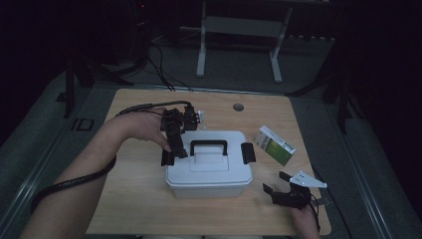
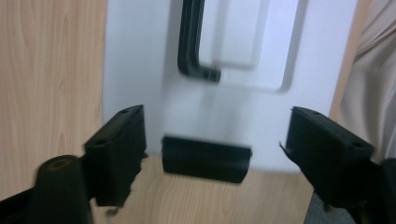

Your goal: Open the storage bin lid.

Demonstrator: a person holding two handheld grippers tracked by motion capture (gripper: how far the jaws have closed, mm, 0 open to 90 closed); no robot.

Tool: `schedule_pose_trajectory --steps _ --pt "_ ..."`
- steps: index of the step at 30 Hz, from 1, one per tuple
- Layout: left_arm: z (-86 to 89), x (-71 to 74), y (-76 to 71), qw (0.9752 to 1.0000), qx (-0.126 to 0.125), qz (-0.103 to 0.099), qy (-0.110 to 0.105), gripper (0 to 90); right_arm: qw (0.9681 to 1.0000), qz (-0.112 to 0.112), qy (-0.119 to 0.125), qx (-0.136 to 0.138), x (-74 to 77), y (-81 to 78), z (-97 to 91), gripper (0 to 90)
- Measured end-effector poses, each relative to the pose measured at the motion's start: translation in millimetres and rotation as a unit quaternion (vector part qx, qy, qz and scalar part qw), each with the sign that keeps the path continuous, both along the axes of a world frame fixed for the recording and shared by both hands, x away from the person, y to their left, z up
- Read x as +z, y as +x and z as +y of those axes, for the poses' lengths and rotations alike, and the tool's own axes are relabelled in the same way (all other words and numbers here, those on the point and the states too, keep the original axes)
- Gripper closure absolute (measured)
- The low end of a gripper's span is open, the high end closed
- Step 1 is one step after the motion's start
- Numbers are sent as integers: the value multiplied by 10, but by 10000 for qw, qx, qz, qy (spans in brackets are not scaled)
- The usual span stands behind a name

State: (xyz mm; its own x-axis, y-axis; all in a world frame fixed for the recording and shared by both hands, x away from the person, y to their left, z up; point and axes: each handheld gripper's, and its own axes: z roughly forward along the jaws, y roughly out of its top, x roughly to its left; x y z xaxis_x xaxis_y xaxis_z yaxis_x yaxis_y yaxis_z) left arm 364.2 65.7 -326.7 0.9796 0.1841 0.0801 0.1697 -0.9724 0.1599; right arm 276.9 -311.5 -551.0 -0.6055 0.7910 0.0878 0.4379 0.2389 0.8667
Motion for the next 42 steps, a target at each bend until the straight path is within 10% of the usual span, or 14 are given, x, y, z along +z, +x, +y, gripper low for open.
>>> schedule_pose_trajectory --steps 21,42 --pt "-576 -282 230 9990 -294 96 308 317 10000 2 20 88 0 -11 -1 135" --pt "-713 -359 306 9959 -655 457 425 805 9998 9 139 143 -6 -15 -20 136"
